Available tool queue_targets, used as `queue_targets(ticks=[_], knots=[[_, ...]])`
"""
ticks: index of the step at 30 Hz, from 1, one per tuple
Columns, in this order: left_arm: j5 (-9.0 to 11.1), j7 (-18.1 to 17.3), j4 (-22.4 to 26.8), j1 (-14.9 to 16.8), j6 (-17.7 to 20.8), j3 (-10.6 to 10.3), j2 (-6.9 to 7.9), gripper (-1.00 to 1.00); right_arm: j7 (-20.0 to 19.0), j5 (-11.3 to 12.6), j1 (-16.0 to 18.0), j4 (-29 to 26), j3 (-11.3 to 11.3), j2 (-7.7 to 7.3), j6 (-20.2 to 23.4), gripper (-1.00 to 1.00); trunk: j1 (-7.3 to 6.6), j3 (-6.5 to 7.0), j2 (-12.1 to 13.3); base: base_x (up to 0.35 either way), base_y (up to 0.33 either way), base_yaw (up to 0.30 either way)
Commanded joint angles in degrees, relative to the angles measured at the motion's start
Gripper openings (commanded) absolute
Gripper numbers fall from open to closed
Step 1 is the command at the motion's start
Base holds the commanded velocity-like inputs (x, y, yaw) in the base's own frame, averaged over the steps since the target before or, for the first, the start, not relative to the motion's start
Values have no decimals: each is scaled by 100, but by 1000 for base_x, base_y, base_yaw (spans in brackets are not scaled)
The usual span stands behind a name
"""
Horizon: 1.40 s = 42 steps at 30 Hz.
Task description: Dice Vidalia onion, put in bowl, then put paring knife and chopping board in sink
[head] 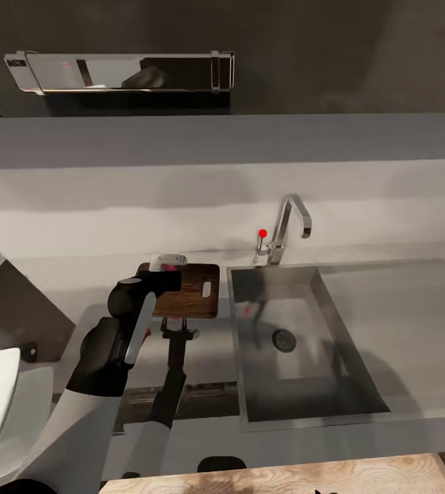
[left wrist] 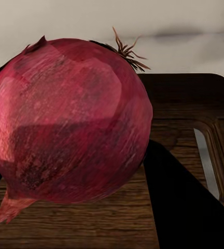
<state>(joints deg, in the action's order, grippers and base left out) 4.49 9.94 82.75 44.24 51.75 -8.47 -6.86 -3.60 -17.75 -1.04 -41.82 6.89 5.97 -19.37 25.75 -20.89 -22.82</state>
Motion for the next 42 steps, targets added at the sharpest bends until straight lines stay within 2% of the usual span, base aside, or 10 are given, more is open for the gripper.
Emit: queue_targets(ticks=[1, 31, 33, 36, 42], knots=[[34, 34, 4, 1, 28, -5, 0, -100, -41, -44, -2, -10, 40, 9, -15, 100, 3, -9, -10, 0, 0, 0], [34, 34, -5, -153, 28, -29, -7, -100, -41, -51, -2, -10, 53, 2, -42, 100, 3, -57, -10, 1, 0, 0], [34, 34, -5, -153, 28, -79, -8, -100, -38, -52, -2, -10, 51, 6, -41, 100, 3, -57, -10, 65, 0, 0], [34, 34, -12, -153, 28, -270, -9, -100, -36, -51, -2, -10, 49, 9, -41, 100, 3, -57, -10, 119, 0, 0], [34, 34, -13, -173, 28, -318, -2, -100, -33, -47, -2, -10, 42, 12, -41, 100, 3, -57, -10, 56, 0, 0]])
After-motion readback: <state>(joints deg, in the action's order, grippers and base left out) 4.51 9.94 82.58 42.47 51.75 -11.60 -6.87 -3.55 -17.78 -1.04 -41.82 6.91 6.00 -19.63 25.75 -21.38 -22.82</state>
